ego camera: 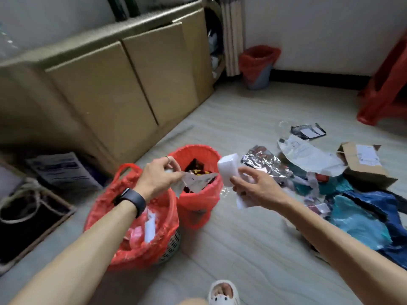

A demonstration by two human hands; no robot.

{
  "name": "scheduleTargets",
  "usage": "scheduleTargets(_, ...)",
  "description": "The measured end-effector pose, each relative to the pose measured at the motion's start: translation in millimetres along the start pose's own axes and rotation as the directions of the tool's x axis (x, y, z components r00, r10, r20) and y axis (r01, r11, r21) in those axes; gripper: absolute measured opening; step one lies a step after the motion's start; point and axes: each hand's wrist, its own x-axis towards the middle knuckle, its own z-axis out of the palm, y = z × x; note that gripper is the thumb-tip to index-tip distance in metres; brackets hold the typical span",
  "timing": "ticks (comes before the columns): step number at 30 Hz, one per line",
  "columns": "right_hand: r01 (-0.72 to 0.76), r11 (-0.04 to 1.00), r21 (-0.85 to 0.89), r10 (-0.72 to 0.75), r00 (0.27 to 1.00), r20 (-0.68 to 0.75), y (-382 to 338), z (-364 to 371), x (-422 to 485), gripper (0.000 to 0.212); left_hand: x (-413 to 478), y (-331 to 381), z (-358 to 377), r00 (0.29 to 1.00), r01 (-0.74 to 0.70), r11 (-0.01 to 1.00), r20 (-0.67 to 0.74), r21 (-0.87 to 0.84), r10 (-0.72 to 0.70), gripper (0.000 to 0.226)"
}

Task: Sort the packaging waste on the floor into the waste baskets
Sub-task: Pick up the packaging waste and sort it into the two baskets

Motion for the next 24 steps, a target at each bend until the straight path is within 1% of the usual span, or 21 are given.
scheduleTargets(1, 0.020, 0.997, -0.069, -0.018, 0.999, 0.032, -8.4, 7.4, 7.0, 0.064, -2.0, -10.7, -5.5, 0.999, 0.030, 1.000, -0.031, 0.001, -0.030, 0.011)
scheduleTargets(2, 0.064, 0.988, -0.142, -0.051, 0.994, 0.095, -25.2, 27.0, 18.5, 0.053, -8.7, -29.6, -22.5, 0.993, 0.078, 0.997, -0.088, 0.016, -0.076, 0.008)
scheduleTargets(4, 0.123, 0.958, -0.259, -0.076, 0.980, 0.186, -51.1, 53.6, 27.5, 0.031, -18.2, -59.9, -38.8, 0.977, 0.162, 0.985, -0.149, 0.059, -0.151, 0.004)
scheduleTargets(5, 0.151, 0.941, -0.303, -0.084, 0.971, 0.224, -61.5, 67.9, 31.6, 0.026, -23.2, -74.6, -44.8, 0.969, 0.201, 0.977, -0.160, 0.076, -0.187, 0.003)
scheduleTargets(6, 0.176, 0.926, -0.333, -0.087, 0.961, 0.264, -70.0, 85.0, 36.5, 0.026, -29.0, -90.9, -50.0, 0.959, 0.253, 0.963, -0.158, 0.091, -0.237, 0.004)
scheduleTargets(8, 0.215, 0.904, -0.369, -0.093, 0.943, 0.320, -82.0, 117.0, 42.1, 0.035, -38.4, -117.2, -51.0, 0.936, 0.337, 0.934, -0.146, 0.117, -0.319, 0.011)
scheduleTargets(10, 0.235, 0.890, -0.392, -0.092, 0.932, 0.350, -87.0, 147.0, 46.4, 0.040, -44.8, -133.0, -44.5, 0.916, 0.392, 0.905, -0.159, 0.167, -0.368, 0.011)
scheduleTargets(13, 0.234, 0.869, -0.437, -0.062, 0.925, 0.374, -83.4, 187.0, 52.9, 0.041, -48.1, -147.7, -29.0, 0.901, 0.425, 0.872, -0.206, 0.242, -0.382, 0.009)
scheduleTargets(16, 0.275, 0.798, -0.536, -0.061, 0.922, 0.383, -69.2, 217.7, 60.6, 0.040, -50.5, -165.7, -13.2, 0.903, 0.428, 0.821, -0.228, 0.378, -0.365, 0.011)
scheduleTargets(17, 0.294, 0.766, -0.572, -0.064, 0.920, 0.386, -66.7, 225.8, 64.2, 0.040, -50.1, -173.2, -9.9, 0.901, 0.433, 0.807, -0.212, 0.402, -0.378, 0.011)
scheduleTargets(18, 0.309, 0.739, -0.599, -0.059, 0.915, 0.399, -63.7, 232.8, 68.1, 0.042, -49.7, -182.0, -5.7, 0.896, 0.440, 0.790, -0.156, 0.426, -0.415, 0.014)
scheduleTargets(19, 0.317, 0.729, -0.606, -0.036, 0.903, 0.429, -62.1, 239.0, 73.1, 0.047, -48.1, -190.6, -2.3, 0.886, 0.435, 0.779, -0.062, 0.451, -0.459, 0.021)
scheduleTargets(20, 0.325, 0.738, -0.591, -0.020, 0.887, 0.462, -60.1, 242.5, 76.2, 0.055, -47.7, -195.5, 0.9, 0.864, 0.421, 0.775, 0.050, 0.470, -0.500, 0.034)
scheduleTargets(21, 0.326, 0.765, -0.556, -0.019, 0.874, 0.486, -57.4, 246.0, 78.9, 0.063, -46.4, -201.3, 3.7, 0.838, 0.422, 0.787, 0.138, 0.449, -0.528, 0.049)
scheduleTargets(22, 0.329, 0.802, -0.498, -0.049, 0.868, 0.495, -53.7, 248.2, 80.7, 0.068, -45.2, -202.4, 3.9, 0.820, 0.452, 0.809, 0.182, 0.376, -0.542, 0.062)
scheduleTargets(24, 0.323, 0.871, -0.370, -0.141, 0.886, 0.442, -43.8, 248.4, 80.0, 0.067, -41.3, -203.9, 2.0, 0.815, 0.536, 0.832, 0.172, 0.141, -0.554, 0.077)
